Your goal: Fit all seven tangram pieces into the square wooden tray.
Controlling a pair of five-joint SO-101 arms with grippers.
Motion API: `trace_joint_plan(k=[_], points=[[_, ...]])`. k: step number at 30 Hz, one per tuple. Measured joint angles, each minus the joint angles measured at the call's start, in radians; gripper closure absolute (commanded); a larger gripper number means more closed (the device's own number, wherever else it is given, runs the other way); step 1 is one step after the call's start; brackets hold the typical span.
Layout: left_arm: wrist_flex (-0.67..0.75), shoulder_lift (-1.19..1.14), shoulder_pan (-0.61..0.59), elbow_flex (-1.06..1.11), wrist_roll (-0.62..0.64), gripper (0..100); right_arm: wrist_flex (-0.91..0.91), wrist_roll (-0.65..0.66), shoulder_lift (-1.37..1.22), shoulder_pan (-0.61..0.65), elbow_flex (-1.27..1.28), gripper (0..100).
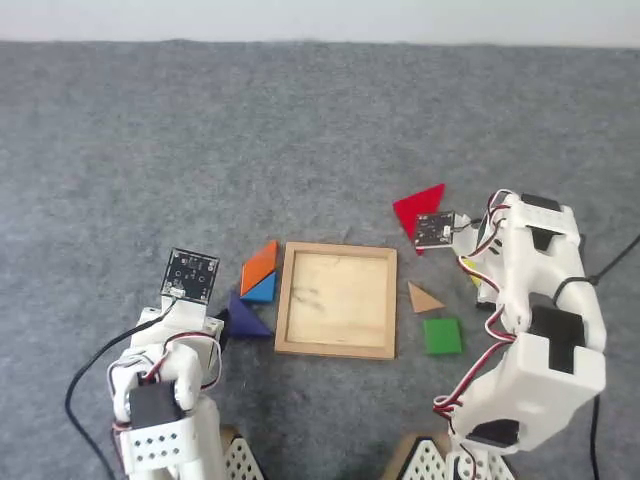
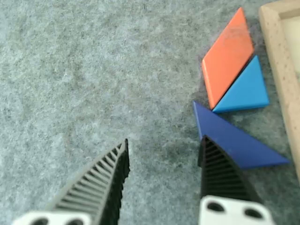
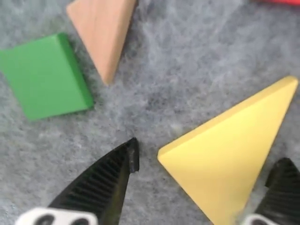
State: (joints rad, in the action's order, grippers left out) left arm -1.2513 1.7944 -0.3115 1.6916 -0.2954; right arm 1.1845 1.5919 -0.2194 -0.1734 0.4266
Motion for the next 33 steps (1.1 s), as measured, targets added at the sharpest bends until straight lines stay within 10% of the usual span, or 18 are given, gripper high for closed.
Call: trace_joint_plan(k=[33], points=[[0.0,0.0,0.0,0.0,0.0,77,0.0,-0.114,0.0,-0.002,-0.029,71.8]])
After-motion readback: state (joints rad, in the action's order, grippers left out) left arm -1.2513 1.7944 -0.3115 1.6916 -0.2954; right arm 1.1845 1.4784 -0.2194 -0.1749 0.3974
